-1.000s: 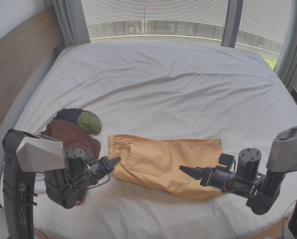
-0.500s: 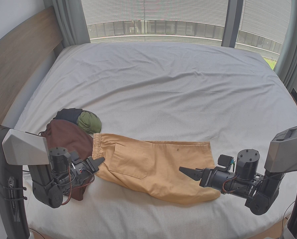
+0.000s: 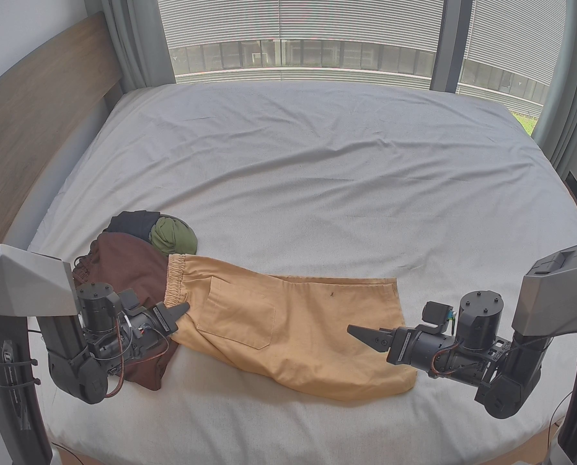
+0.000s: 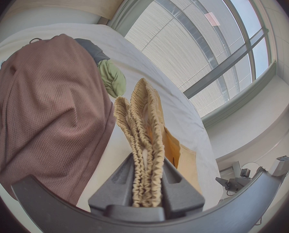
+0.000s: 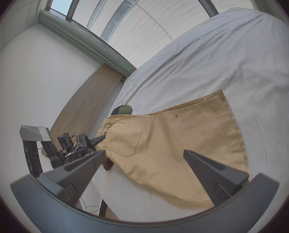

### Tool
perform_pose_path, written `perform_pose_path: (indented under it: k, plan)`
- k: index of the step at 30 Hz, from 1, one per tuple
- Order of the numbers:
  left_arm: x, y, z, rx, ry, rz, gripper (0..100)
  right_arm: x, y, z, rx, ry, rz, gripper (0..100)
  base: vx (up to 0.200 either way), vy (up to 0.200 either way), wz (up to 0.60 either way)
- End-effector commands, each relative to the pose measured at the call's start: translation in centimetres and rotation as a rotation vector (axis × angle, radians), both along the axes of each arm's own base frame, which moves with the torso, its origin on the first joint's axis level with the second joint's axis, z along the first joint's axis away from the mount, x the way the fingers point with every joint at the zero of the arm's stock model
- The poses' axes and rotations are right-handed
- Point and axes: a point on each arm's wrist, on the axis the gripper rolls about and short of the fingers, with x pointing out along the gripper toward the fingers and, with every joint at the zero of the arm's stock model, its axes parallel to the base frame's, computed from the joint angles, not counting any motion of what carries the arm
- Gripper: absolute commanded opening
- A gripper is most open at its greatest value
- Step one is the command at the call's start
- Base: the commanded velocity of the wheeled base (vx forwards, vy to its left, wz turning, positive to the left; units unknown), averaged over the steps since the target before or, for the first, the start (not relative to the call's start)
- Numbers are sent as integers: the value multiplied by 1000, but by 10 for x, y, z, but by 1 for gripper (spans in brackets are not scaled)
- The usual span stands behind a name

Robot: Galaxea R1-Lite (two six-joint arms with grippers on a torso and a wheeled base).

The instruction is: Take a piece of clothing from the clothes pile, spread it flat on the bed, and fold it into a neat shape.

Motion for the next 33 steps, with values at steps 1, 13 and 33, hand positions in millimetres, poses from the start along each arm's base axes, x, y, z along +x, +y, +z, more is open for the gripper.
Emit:
perform_pose_path:
  k: [1,13,33]
  plan:
    - [-3,-10,15,-10,-45,-33,0,0,0,0,0,0,0,100,0,0,0]
    - [-2,-59,26,-31,-113,-175,0,2,-5,5,9,-15,-17,100,0,0,0]
    - [-6,-140,30,-78,-196,-392,0,29,-35,13,29,-69,-148,100,0,0,0]
